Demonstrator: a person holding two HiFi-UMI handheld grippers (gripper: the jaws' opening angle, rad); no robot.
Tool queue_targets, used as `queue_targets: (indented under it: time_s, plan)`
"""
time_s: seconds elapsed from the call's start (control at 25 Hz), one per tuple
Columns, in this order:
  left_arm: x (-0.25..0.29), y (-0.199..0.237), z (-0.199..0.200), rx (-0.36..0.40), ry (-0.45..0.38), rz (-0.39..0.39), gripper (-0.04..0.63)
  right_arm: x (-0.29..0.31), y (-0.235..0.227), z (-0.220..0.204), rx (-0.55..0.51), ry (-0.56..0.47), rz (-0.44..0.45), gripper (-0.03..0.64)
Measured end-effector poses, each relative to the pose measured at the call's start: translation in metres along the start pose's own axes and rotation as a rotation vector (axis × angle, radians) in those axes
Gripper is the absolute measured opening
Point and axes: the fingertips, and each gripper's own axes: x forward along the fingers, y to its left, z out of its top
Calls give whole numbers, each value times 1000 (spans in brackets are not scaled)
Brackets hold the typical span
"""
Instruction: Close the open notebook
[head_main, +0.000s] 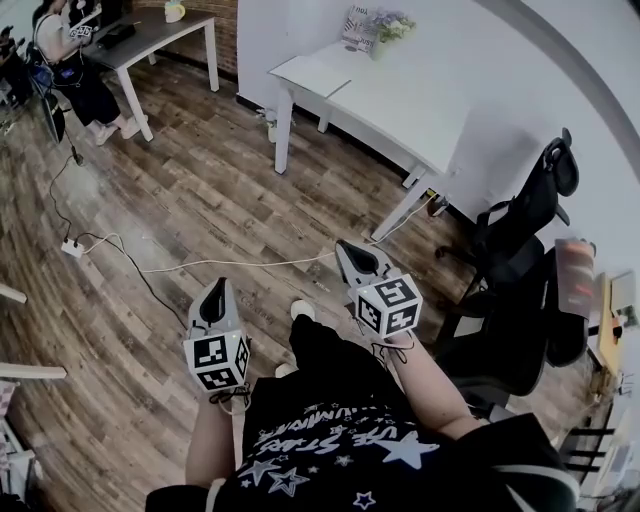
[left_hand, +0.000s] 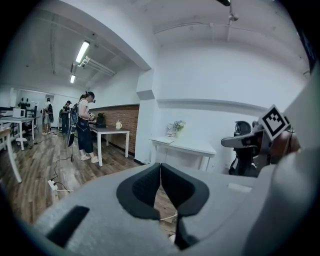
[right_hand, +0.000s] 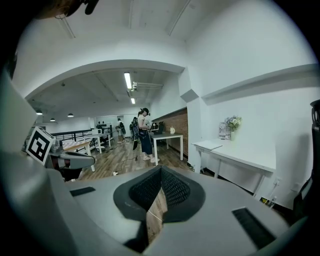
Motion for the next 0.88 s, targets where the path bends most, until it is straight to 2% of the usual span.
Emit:
queue_targets:
  time_s: [0.2, 0.24, 0.32, 0.4, 0.52, 0.68, 0.88]
  plan:
    - [19, 4, 7, 6, -9, -12, 30, 17, -14, 6, 28, -16, -3, 3]
    - [26, 5, 8, 6, -3, -20, 56, 23, -15, 5, 32, -13, 1, 3]
    - [40, 7, 7, 8, 12, -35, 223, 35, -19, 3, 39, -7, 10, 3]
    - [56, 10, 7, 19, 28, -46, 241, 52, -26, 0, 50, -4, 17, 2]
    - [86, 14, 6, 23, 49, -56, 303, 81, -45, -1, 75, -9, 15, 3]
    - [138, 18, 14, 10, 71, -69, 339, 119, -85, 9, 106, -26, 3, 3]
    - [219, 22, 42, 36, 82, -79, 344, 171, -148, 24, 140, -36, -20, 3]
